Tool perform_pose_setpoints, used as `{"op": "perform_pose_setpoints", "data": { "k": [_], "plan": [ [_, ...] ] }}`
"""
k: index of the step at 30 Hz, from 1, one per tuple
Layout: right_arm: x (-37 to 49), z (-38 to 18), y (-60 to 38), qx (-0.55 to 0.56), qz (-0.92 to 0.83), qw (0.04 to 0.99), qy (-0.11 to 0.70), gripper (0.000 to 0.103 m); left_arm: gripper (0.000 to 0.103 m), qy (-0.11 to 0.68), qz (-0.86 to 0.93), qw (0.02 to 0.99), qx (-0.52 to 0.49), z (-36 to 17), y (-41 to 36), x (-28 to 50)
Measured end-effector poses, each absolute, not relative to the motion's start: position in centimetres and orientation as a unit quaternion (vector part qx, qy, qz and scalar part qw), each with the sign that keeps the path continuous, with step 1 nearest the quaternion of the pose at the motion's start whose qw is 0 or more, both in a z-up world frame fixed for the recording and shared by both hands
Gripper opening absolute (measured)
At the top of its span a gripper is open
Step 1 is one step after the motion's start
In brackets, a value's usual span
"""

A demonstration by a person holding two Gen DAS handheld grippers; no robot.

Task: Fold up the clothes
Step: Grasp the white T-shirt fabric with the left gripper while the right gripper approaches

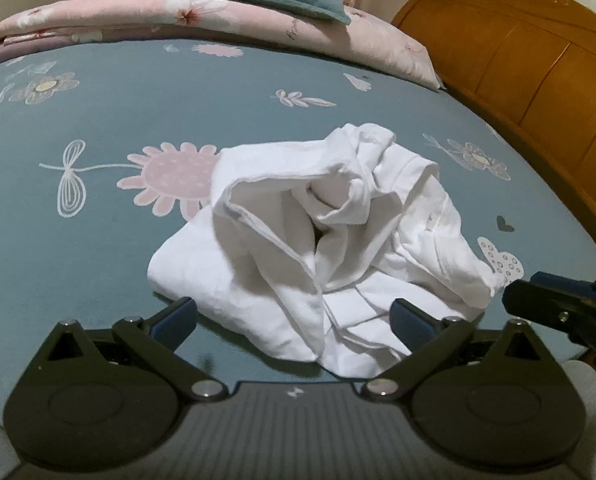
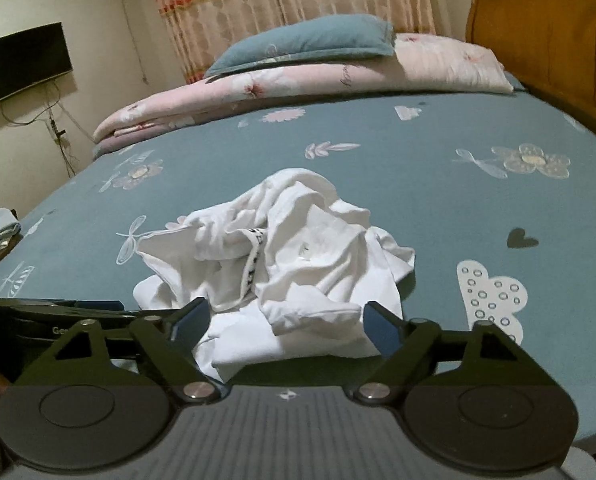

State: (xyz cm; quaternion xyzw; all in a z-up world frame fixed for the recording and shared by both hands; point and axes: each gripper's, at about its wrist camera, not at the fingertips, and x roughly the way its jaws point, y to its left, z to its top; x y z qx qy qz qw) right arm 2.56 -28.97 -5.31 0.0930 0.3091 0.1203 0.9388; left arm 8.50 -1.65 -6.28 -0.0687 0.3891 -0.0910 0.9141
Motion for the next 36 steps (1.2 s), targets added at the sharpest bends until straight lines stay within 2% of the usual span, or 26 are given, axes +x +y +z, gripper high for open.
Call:
{"op": "perform_pose_setpoints", "data": {
  "k": [3,9,15,24,26,28,30,36],
  "plan": [
    [2.8,-5.5,-29.2,0.093,0.121,0.938,0.312,0.069,0.087,0.382,-0.093,0.918,-0.044,-5.9,-2.0,8.7],
    [3.4,-5.4,-28.8,0.057,0.132,0.939,0.311,0.061,0.088,0.382,-0.103,0.918,-0.026,-5.6,-2.3,9.2],
    [4.1,-5.1,-27.0,-0.013,0.156,0.936,0.316,0.061,0.088,0.378,-0.119,0.918,-0.001,-5.4,-2.8,9.3],
    [4.0,-5.3,-26.9,-0.005,0.152,0.935,0.320,0.061,0.086,0.366,-0.139,0.918,0.059,-5.0,-3.1,9.6],
    [4.0,-5.4,-26.9,-0.003,0.151,0.935,0.320,0.061,0.079,0.359,-0.143,0.919,0.076,-4.5,-3.2,9.8],
    [4.0,-5.5,-26.9,0.000,0.150,0.935,0.321,0.061,0.068,0.354,-0.147,0.919,0.091,-3.8,-3.2,10.4],
    [4.0,-5.5,-26.9,0.002,0.149,0.935,0.322,0.061,0.061,0.350,-0.152,0.919,0.102,-3.1,-3.2,11.0],
    [3.9,-5.4,-27.4,0.016,0.157,0.931,0.328,0.066,0.060,0.347,-0.190,0.912,0.109,0.0,-3.9,13.4]
  ]
}}
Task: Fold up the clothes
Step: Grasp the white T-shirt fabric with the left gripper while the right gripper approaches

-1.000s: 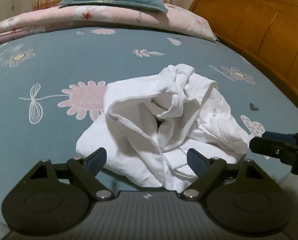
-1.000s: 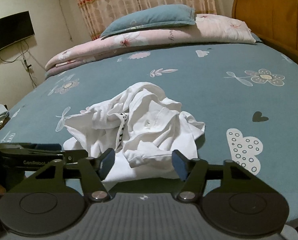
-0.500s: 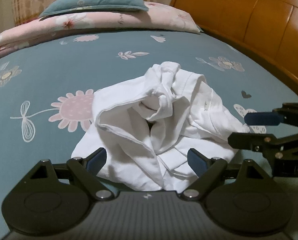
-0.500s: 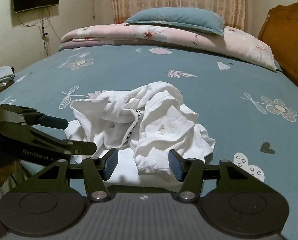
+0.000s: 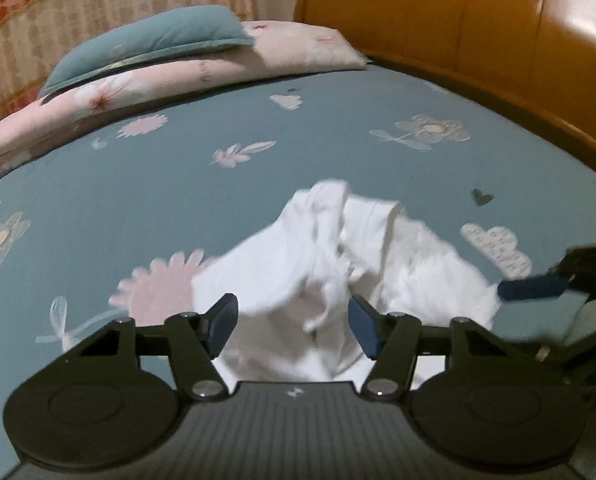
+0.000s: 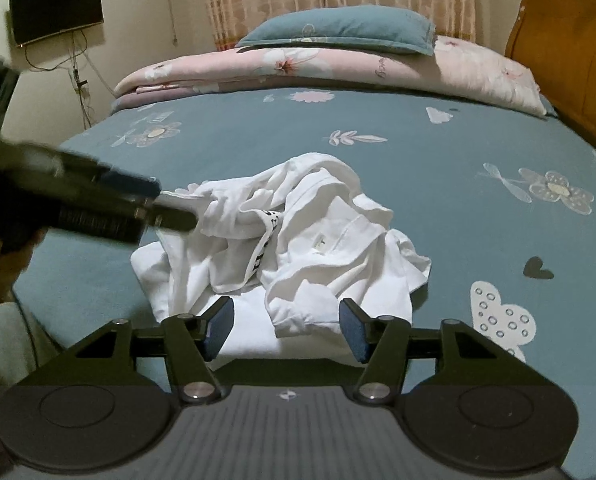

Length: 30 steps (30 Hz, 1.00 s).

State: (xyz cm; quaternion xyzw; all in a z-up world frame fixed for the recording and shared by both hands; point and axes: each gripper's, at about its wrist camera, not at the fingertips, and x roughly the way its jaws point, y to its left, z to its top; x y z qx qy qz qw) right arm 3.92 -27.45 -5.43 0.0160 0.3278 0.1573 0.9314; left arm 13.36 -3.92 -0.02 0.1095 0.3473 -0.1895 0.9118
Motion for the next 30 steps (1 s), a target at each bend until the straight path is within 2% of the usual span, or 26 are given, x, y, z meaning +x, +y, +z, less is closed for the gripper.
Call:
{"op": "perform_pose_setpoints", "data": {
  "k": [8,18,24,26,27,29,30],
  "plan": [
    [4.4,-5.4,-28.4,0.033,0.169,0.931,0.323,0.075,0.061,0.319,-0.230,0.902,0.179,2.7,-8.0,18.5],
    [6.2,-6.6,-31.1,0.067,0.169,0.926,0.332,0.079,0.060,0.398,-0.304,0.845,0.190,-0.6,-12.0,28.6],
    [6.8,-7.1,-31.7,0.080,0.178,0.922,0.335,0.079,0.060,0.471,-0.328,0.803,0.161,-2.3,-12.1,32.5],
    [6.9,-7.1,-31.7,0.080,0.178,0.922,0.334,0.079,0.053,0.489,-0.338,0.789,0.155,-2.8,-11.8,32.6],
    [6.9,-7.1,-31.7,0.079,0.176,0.923,0.334,0.079,0.044,0.496,-0.341,0.783,0.154,-3.0,-11.7,32.6],
    [7.0,-7.1,-31.8,0.079,0.175,0.923,0.334,0.079,0.033,0.494,-0.337,0.786,0.156,-2.9,-11.5,32.1],
    [7.0,-7.2,-31.8,0.080,0.175,0.923,0.334,0.079,0.019,0.488,-0.336,0.790,0.155,-2.6,-11.4,31.8]
  ]
}}
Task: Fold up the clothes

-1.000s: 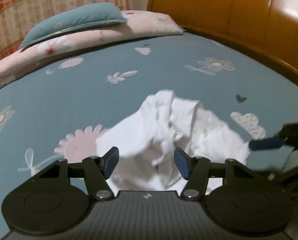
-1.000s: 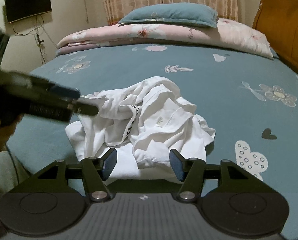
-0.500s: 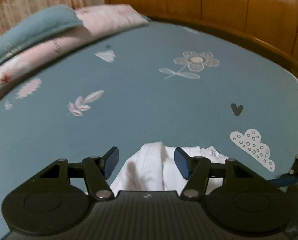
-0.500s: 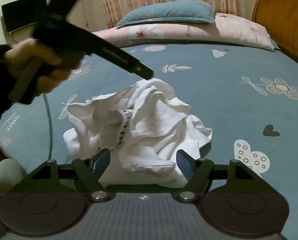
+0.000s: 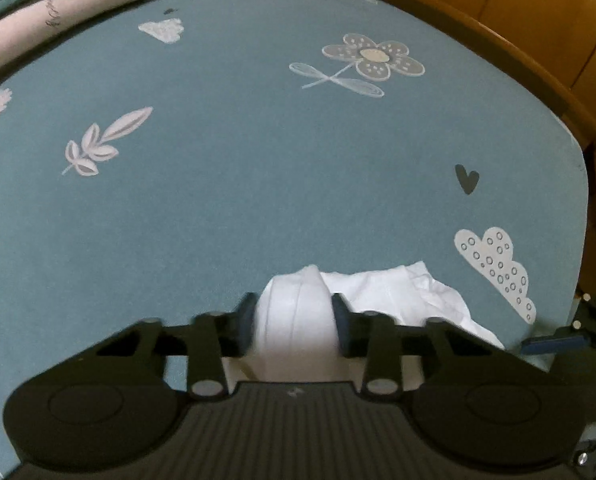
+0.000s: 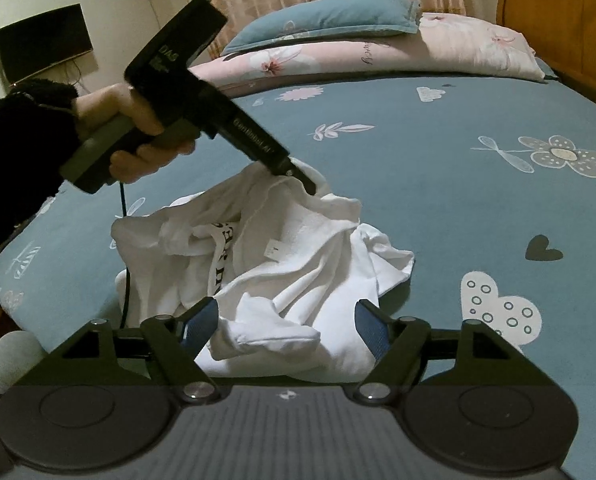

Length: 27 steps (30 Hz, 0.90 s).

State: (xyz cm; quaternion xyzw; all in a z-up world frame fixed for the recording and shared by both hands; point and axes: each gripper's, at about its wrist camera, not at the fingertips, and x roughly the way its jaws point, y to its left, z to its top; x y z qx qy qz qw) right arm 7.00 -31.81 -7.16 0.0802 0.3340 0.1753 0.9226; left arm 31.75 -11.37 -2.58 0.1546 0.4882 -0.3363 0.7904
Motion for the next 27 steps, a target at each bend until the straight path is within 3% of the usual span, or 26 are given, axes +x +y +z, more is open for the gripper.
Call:
{"op": "perform_pose_setpoints", "data": {
  "k": [11,21,26,27],
  "plan": [
    [6.3,-6.3,-30.7,0.052,0.183,0.929,0.319,0.079,0.013,0.409,-0.270,0.864,0.116,2.3,-6.7,27.7],
    [5.0,-5.3,-27.1,-0.107,0.259,0.922,0.268,0.077,0.013,0.372,-0.224,0.898,0.072,5.2,-0.9,26.9],
    [5.5,-5.8,-25.0,-0.228,0.245,0.906,0.260,0.057,0.013,0.370,-0.215,0.901,0.068,5.3,0.4,26.3],
    [5.9,-6.0,-24.8,-0.241,0.240,0.903,0.262,0.048,0.013,0.369,-0.214,0.902,0.068,5.2,0.6,26.2]
  ]
}}
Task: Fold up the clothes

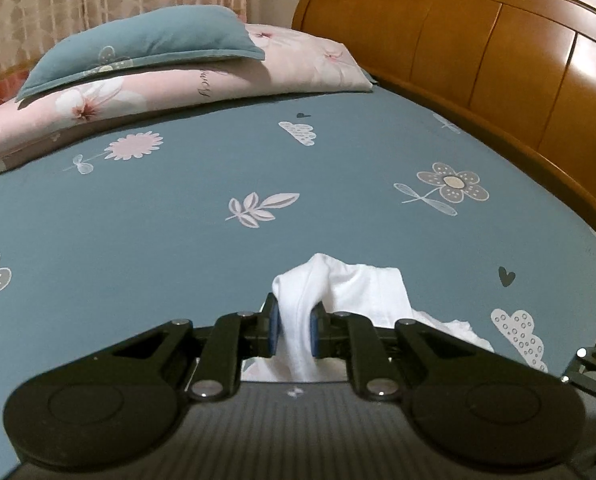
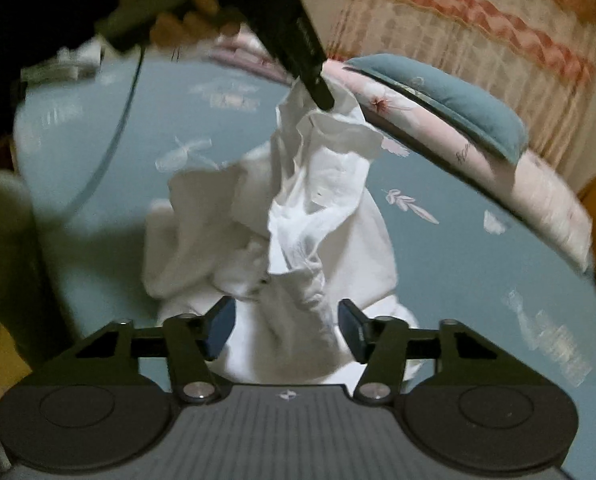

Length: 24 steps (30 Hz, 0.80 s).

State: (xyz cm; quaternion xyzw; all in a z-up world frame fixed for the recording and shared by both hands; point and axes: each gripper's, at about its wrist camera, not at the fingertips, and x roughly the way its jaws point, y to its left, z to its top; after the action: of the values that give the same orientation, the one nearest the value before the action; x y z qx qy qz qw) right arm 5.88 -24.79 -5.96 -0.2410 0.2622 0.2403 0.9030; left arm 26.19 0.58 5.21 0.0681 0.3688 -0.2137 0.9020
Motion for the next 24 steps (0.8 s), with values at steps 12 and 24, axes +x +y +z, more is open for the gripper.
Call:
{"op": "perform_pose_setpoints", "data": {
  "k": [12,24],
  "plan": [
    [11.6,-3.1,-27.5,-0.219,0.158,0.914,0.304,0.007,0.013,0.363,-0.199,0.908,0.069,4.3,2.3,26.1],
    [22.7,1.1,-30.3,-0.223,0.086,0.923,0.302,0.007,0.013,0.343,-0.182,0.918,0.074,3.7,2.4,29.8]
  ]
}}
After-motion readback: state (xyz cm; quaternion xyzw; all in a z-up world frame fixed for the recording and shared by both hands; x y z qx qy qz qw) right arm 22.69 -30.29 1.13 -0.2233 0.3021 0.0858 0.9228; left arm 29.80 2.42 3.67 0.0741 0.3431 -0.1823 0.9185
